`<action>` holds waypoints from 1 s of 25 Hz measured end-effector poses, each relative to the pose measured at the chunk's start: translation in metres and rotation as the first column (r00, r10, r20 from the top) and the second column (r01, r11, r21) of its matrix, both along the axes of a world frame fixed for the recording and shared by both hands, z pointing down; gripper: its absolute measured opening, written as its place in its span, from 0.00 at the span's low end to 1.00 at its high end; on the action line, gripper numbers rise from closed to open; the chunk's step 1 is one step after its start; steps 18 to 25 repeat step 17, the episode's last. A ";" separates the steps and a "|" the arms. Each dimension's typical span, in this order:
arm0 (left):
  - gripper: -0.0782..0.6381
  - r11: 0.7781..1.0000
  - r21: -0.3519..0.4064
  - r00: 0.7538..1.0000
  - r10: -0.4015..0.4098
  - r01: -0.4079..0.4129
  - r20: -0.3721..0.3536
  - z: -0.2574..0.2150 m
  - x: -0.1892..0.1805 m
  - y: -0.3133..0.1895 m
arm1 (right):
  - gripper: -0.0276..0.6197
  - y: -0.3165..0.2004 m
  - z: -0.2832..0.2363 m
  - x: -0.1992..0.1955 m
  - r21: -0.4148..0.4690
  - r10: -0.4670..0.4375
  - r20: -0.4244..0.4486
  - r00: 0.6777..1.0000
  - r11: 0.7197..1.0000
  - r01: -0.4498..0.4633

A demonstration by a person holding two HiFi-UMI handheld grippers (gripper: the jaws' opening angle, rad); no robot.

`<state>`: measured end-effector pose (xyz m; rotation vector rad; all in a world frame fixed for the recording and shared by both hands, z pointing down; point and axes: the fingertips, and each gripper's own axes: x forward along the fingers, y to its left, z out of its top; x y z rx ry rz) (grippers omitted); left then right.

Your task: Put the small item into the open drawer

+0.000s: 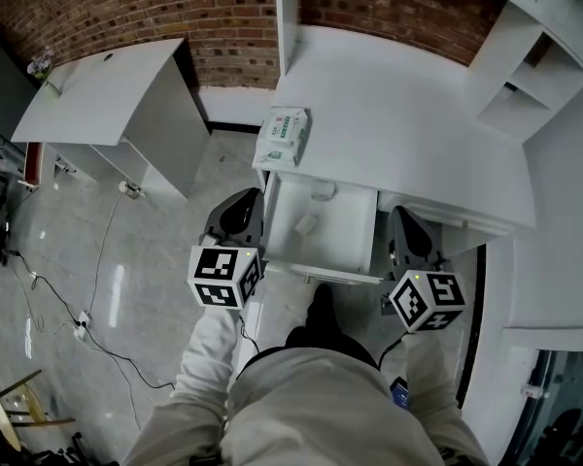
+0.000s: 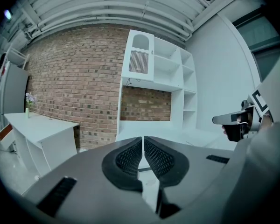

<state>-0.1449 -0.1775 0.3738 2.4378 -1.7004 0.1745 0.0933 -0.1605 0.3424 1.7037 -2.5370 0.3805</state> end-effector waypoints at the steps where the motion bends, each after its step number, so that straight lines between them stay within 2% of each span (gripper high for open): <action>1: 0.15 1.000 0.003 1.000 0.002 -0.002 0.002 -0.001 0.000 0.001 | 0.08 0.001 -0.001 0.000 0.002 -0.001 0.000 1.000 1.000 0.001; 25: 0.15 1.000 0.008 1.000 0.006 -0.006 0.008 -0.006 -0.003 0.013 | 0.08 0.012 -0.004 -0.006 0.012 -0.014 -0.017 1.000 1.000 0.014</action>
